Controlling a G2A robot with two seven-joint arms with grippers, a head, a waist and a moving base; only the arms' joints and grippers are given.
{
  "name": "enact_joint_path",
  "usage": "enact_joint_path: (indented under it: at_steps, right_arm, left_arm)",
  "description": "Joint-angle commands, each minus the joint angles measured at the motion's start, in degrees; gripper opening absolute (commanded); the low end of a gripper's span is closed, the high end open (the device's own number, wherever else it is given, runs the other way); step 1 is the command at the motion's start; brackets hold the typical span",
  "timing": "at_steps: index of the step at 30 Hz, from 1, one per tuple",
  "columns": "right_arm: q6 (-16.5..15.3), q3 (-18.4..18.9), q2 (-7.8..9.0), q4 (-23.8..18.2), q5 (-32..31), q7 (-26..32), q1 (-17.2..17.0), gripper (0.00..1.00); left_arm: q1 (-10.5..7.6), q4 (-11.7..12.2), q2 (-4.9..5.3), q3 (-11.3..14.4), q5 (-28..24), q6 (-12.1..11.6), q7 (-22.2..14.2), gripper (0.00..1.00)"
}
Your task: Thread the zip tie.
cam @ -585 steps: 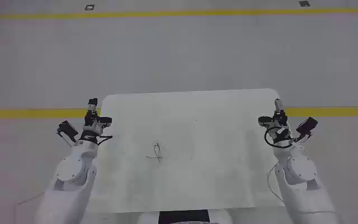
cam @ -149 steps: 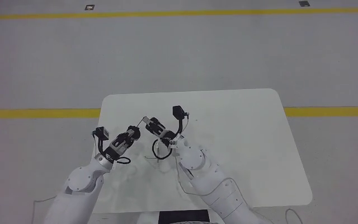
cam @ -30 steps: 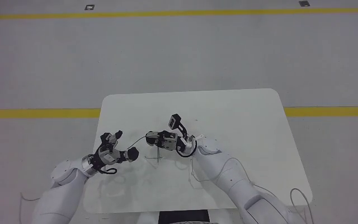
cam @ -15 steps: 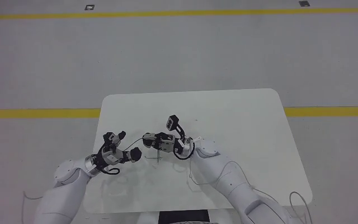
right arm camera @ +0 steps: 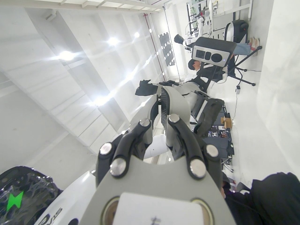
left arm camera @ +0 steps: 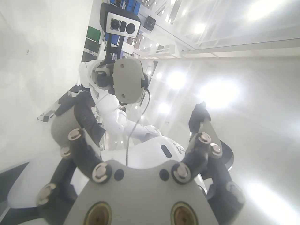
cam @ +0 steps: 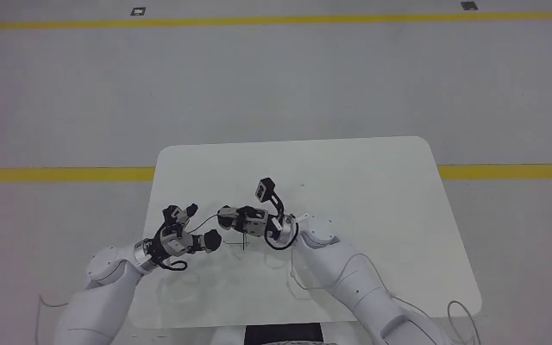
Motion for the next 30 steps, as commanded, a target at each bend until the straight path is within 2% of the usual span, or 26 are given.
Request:
enact_joint_path:
  at_steps: [1, 2, 4, 6, 14, 19, 25, 30]
  right_arm:
    - [0.07, -0.18, 0.12, -0.21, -0.95, -0.90, -0.01, 0.00]
    - [0.09, -0.27, 0.18, -0.29, -1.47, -1.34, -0.01, 0.00]
    - [0.26, -0.54, 0.32, -0.54, -2.65, -2.20, -0.02, 0.00]
    - [0.42, -0.70, 0.41, -0.77, -3.06, -2.49, -0.09, 0.00]
    - [0.51, -1.29, 0.84, -1.15, -5.55, -4.34, 0.12, 0.00]
    - [0.54, -1.39, 1.23, -1.77, -7.33, -5.09, 0.20, 0.00]
    - [0.72, -1.32, 1.75, -2.88, -8.46, -5.19, -0.11, 0.00]
    - [1.07, -1.32, 2.13, -3.67, -8.94, -5.00, -0.41, 0.00]
  left_arm:
    - [-0.08, 0.10, 0.07, 0.05, -0.13, 0.12, -0.19, 0.99]
    - [-0.12, 0.13, 0.10, 0.09, -0.14, 0.17, -0.28, 0.81]
    - [-0.23, 0.27, 0.20, 0.19, 0.18, 0.29, -0.38, 0.56]
    - [-0.33, 0.39, 0.26, 0.30, 0.30, 0.29, -0.38, 0.47]
    - [-1.39, 1.38, 0.50, 0.98, 1.59, 0.26, 0.70, 0.36]
    - [-1.70, 1.48, 0.62, 1.19, 1.87, 0.10, 1.70, 0.36]
    - [-2.08, 1.64, 0.66, 1.70, 3.06, -1.61, 4.12, 0.36]
    - [-2.08, 1.52, 0.73, 1.95, 4.06, -3.48, 5.43, 0.31]
